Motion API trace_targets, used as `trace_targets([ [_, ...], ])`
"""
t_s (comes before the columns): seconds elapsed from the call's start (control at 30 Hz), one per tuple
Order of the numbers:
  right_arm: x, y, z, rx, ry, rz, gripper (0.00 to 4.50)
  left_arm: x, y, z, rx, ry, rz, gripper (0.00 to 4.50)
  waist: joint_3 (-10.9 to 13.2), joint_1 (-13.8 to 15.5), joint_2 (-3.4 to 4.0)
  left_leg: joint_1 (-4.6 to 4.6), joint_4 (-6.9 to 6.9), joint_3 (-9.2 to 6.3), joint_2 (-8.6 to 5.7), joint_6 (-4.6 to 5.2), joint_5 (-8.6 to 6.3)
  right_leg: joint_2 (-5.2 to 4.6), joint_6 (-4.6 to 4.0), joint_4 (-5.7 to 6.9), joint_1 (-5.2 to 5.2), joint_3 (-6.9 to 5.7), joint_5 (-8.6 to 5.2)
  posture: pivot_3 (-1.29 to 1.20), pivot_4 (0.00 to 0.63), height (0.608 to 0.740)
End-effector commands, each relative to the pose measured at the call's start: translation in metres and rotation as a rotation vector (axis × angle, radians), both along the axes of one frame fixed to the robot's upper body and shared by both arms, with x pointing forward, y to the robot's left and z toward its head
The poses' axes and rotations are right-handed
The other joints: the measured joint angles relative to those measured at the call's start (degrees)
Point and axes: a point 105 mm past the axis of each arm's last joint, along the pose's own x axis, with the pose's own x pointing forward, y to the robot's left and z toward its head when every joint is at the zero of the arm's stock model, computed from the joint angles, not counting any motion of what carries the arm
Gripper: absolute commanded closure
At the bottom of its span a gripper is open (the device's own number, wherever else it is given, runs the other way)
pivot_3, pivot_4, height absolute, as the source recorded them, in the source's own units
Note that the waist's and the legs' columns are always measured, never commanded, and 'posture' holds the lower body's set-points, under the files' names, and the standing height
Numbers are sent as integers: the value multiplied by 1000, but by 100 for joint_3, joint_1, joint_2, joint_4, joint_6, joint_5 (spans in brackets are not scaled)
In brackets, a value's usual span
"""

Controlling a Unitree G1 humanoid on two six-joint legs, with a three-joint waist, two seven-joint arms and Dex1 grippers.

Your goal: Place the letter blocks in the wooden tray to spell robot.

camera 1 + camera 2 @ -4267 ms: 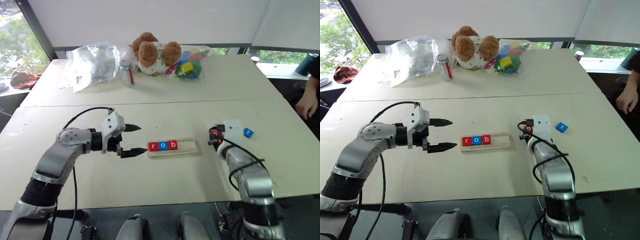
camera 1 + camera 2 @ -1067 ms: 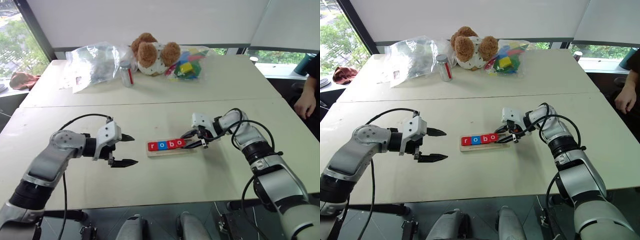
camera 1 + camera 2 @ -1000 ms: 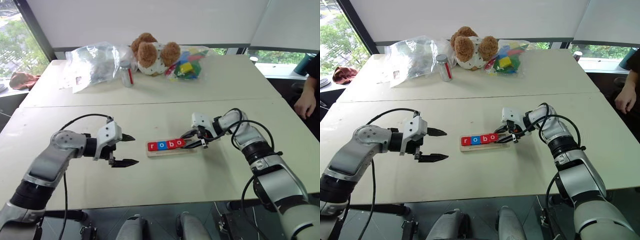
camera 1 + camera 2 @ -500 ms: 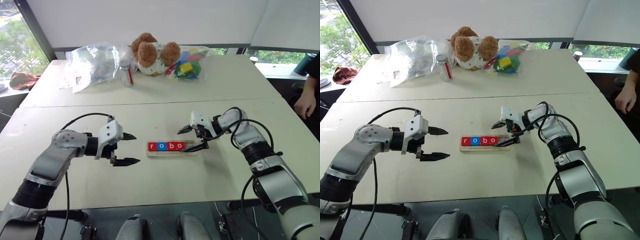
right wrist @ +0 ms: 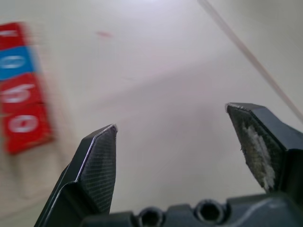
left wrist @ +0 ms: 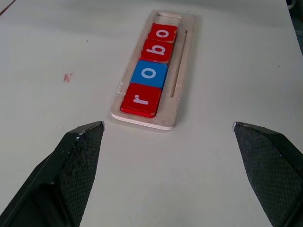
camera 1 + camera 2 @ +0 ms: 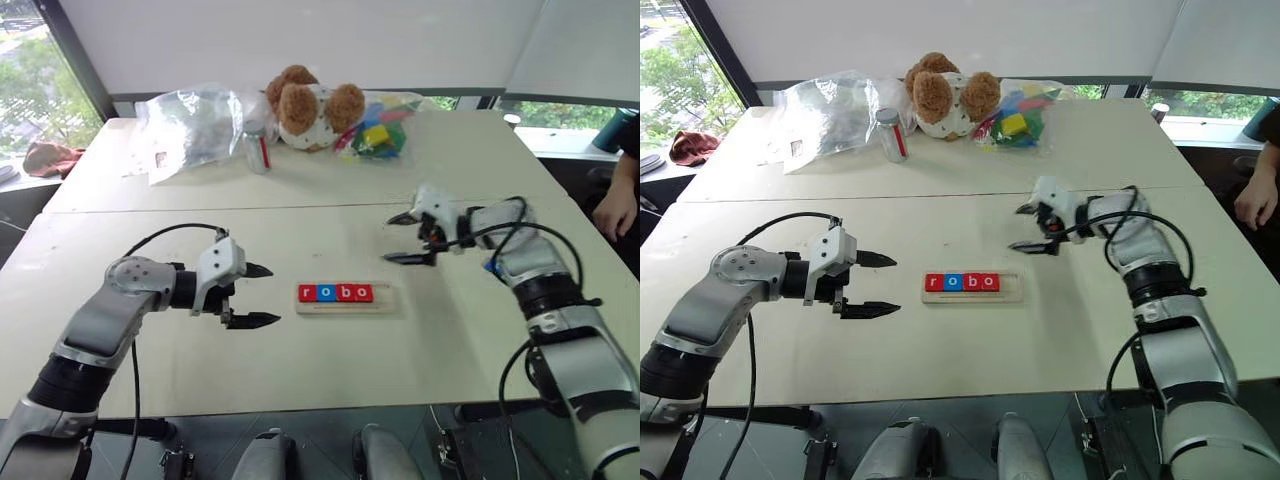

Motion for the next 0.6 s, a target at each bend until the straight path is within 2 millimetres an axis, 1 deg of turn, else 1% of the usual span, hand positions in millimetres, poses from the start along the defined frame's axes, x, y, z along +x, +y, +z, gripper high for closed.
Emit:
trace_targets([
  [0.03,6,-45,31,151,-195,-499,521,-4,-16,19,-49,-75,-60,0,0,-7,0,-4,-3,0,0,-1,1,0,0,-2,-4,1,0,0,150,740],
  [0.07,-1,-57,31,207,-222,-664,521,-4,-19,21,-56,-78,-68,0,-2,-8,0,-6,-3,0,1,-4,2,0,0,1,-9,2,0,0,150,740],
  [0.1,-12,-65,30,247,-258,-797,521,-4,-21,23,-60,-80,-74,0,-4,-13,0,-16,-6,-1,3,-9,6,1,0,6,-18,2,0,0,150,740],
  [0.17,-40,-74,25,312,-318,-1036,521,-2,-25,23,-70,-76,-84,0,-11,-17,8,-39,-3,-2,6,-21,12,9,0,22,-49,5,0,0,150,740],
  [0.23,-64,-75,14,343,-328,-1188,521,-1,-29,22,-76,-68,-93,0,-15,-16,11,-69,2,-2,3,-36,21,10,0,80,-96,10,0,0,150,740],
  [0.3,-79,-70,-2,383,-290,-1282,521,1,-33,19,-87,-57,-103,0,-15,-19,11,-74,7,0,-1,-41,27,12,0,92,-105,13,0,0,150,740],
  [0.4,-91,-63,-23,438,-221,-1387,521,2,-39,16,-94,-48,-122,0,-15,-28,10,-68,12,3,-7,-37,29,15,0,87,-96,15,0,0,150,740],
  [0.47,-94,-63,-36,464,-176,-1440,521,2,-42,15,-98,-49,-128,0,-15,-36,10,-53,12,2,-8,-6,12,20,0,85,-86,13,0,0,150,740],
  [0.53,-93,-62,-48,487,-130,-1463,521,3,-44,16,-101,-51,-128,0,-15,-44,10,-49,11,2,-8,-5,12,25,0,90,-85,12,0,0,150,740],
  [0.6,-83,-57,-56,508,-96,-1437,521,3,-43,15,-101,-54,-123,0,-15,-49,10,-46,10,1,-7,-5,12,26,0,90,-83,11,0,0,150,740],
])
